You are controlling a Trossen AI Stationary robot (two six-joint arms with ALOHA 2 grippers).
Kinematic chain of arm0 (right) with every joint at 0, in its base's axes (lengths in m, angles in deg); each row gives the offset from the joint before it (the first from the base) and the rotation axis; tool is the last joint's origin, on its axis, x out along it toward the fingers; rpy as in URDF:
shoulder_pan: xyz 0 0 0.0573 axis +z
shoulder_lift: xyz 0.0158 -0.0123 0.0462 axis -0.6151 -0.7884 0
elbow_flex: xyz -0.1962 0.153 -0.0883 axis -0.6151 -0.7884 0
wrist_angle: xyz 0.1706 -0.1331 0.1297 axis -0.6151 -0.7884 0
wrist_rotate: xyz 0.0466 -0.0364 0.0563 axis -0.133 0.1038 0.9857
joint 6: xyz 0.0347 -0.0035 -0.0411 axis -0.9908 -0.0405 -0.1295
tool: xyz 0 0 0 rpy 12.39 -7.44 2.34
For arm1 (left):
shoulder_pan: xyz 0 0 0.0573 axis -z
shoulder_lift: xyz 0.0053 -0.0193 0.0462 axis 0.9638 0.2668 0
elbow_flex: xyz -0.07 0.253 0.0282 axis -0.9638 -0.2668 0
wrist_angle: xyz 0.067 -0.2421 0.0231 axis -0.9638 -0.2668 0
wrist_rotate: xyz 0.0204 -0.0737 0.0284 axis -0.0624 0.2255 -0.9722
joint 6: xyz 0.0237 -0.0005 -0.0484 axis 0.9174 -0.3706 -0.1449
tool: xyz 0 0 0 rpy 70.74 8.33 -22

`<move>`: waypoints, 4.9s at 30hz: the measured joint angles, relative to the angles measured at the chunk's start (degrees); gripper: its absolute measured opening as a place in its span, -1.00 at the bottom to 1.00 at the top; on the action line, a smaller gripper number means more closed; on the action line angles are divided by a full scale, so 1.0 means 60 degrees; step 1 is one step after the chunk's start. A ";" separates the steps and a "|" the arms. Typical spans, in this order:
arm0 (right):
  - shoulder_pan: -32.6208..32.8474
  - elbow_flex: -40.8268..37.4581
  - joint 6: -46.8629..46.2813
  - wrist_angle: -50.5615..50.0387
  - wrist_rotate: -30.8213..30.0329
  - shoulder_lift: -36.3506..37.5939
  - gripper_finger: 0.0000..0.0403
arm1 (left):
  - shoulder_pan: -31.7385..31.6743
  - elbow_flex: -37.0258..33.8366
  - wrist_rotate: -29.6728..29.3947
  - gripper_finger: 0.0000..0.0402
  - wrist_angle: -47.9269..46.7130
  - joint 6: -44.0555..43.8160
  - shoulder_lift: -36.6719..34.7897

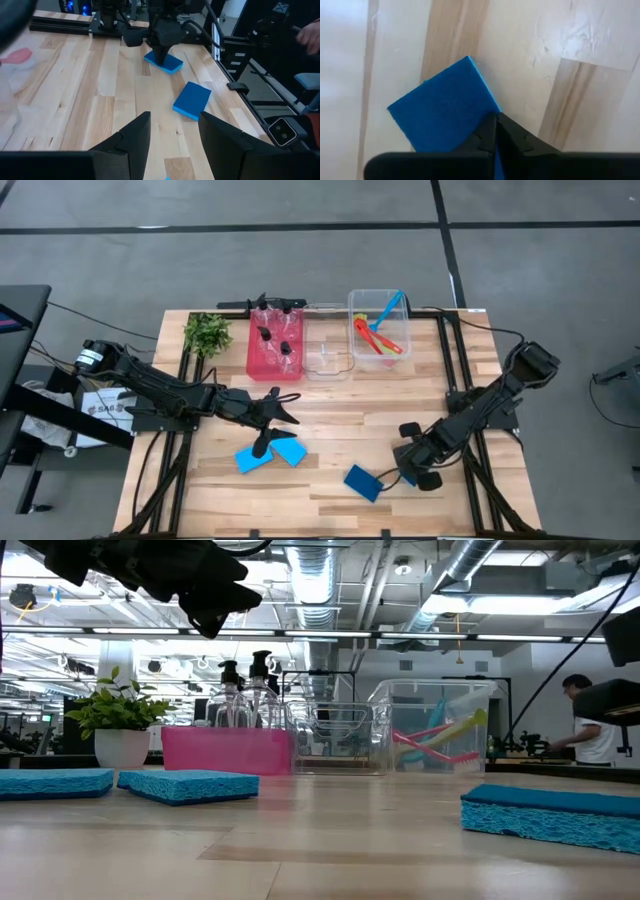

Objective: Pick & Place Kitchen Sink Supplies
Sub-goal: Put the blue sponge into the left transparent bin

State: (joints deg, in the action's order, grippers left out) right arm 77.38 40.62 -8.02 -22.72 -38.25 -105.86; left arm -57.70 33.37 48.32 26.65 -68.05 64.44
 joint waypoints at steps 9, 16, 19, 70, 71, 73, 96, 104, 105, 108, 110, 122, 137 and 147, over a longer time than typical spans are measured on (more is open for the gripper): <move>-0.0117 0.0754 0.0753 -0.0061 -0.2347 0.1176 -1.00 | 0.0001 0.0002 0.0002 -0.16 0.0050 0.0000 0.0002; -0.0110 0.1521 0.1464 -0.0270 -0.3652 0.1917 -1.00 | -0.0001 0.0000 0.0004 -0.16 0.0081 0.0000 0.0002; -0.0163 0.1722 0.1288 -0.0690 -0.3650 0.2008 -1.00 | -0.0001 0.0002 0.0004 -0.16 0.0082 0.0001 0.0002; -0.1184 0.1813 -0.1741 -0.2137 -0.1266 -0.0245 -0.83 | 0.0002 0.0004 0.0008 -0.16 0.0201 0.0000 0.0004; -0.1184 0.1805 -0.1797 -0.2158 -0.1288 -0.0097 -0.86 | 0.0001 0.0004 0.0008 -0.16 0.0201 0.0000 0.0004; -0.1184 0.1809 -0.1814 -0.2174 -0.1311 0.0208 -0.90 | 0.0001 0.0004 0.0008 -0.16 0.0209 0.0002 0.0004; -0.1544 0.1827 -0.0183 0.0764 -0.2774 0.2074 -0.84 | 0.0003 0.0004 0.0008 -0.16 0.0263 0.0004 0.0004; -0.2326 0.1831 0.0405 0.1982 -0.3816 0.2071 -0.91 | -0.0001 0.0004 0.0008 -0.16 0.0267 0.0004 0.0004; -0.2449 0.1831 0.0584 0.2107 -0.4033 0.2071 -0.90 | 0.0002 0.0004 0.0008 -0.16 0.0267 0.0004 0.0004; -0.2861 0.1831 0.1190 0.2603 -0.4722 0.2071 -0.85 | 0.0003 0.0004 0.0008 -0.16 0.0267 0.0004 0.0004; -0.3168 0.1834 0.1583 0.3107 -0.5175 0.2071 -0.84 | 0.0000 0.0004 0.0008 -0.16 0.0267 0.0004 0.0004; -0.5237 0.1842 0.5965 0.5632 -0.6645 0.2071 -0.86 | 0.0000 0.0004 0.0010 -0.16 0.0267 0.0004 0.0004; -0.7984 0.1842 0.6794 0.6192 -0.6497 0.1998 -0.86 | -0.0001 0.0004 0.0008 -0.16 0.0267 0.0004 0.0004; -0.8921 0.1845 0.6728 0.7365 -0.5255 0.1991 -0.87 | -0.0201 0.0004 0.0011 -0.16 0.0267 0.0007 0.0004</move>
State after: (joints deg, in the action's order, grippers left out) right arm 23.86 51.69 32.35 21.47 -69.78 -93.91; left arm -58.91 33.40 48.39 28.25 -68.01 64.46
